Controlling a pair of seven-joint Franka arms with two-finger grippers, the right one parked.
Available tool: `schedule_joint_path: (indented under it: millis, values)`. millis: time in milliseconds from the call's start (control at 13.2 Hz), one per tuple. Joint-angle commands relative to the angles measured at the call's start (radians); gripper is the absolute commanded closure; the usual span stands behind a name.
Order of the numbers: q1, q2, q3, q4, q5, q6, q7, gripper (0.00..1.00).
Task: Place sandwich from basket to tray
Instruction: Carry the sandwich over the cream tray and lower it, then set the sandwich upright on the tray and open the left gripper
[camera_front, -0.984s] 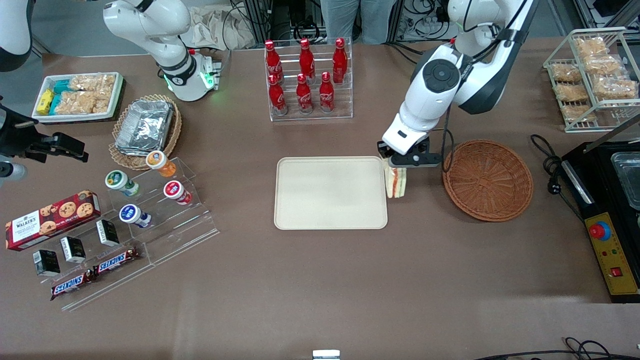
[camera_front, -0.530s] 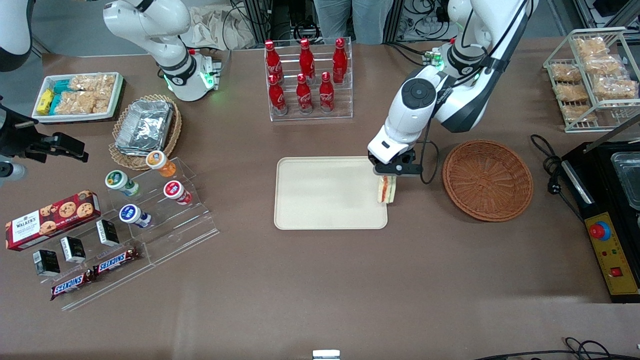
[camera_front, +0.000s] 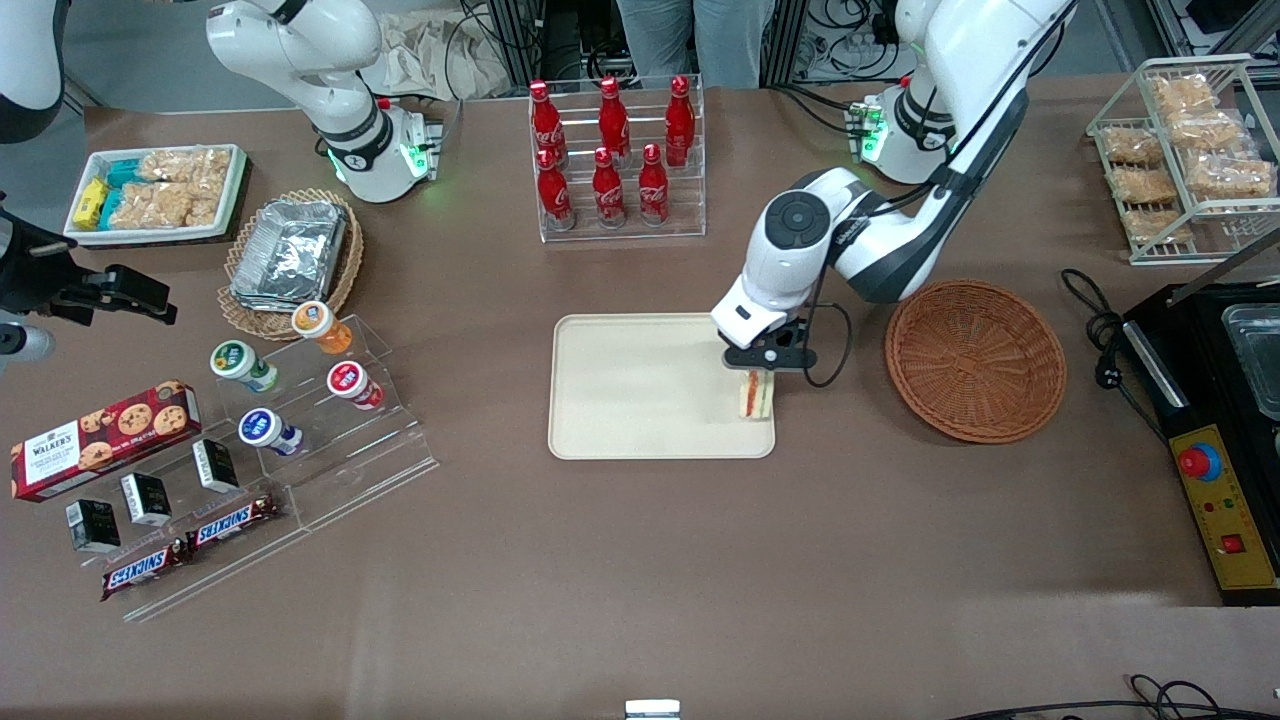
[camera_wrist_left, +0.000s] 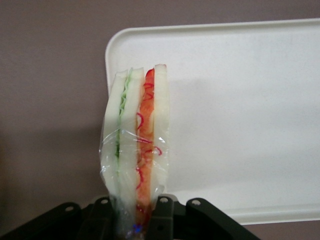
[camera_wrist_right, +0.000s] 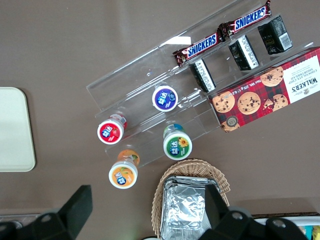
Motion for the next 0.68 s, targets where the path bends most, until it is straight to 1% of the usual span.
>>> schedule_joint_path:
  millis: [0,151,303,605]
  values:
    - [-0.012,0.060,-0.001,0.049,0.038,-0.001,-0.036,1.00]
    - [-0.012,0.088,-0.001,0.049,0.071,-0.001,-0.041,1.00]
    - [-0.014,0.105,0.000,0.049,0.081,-0.001,-0.041,1.00]
    - [-0.012,0.143,0.000,0.049,0.168,0.000,-0.111,1.00]
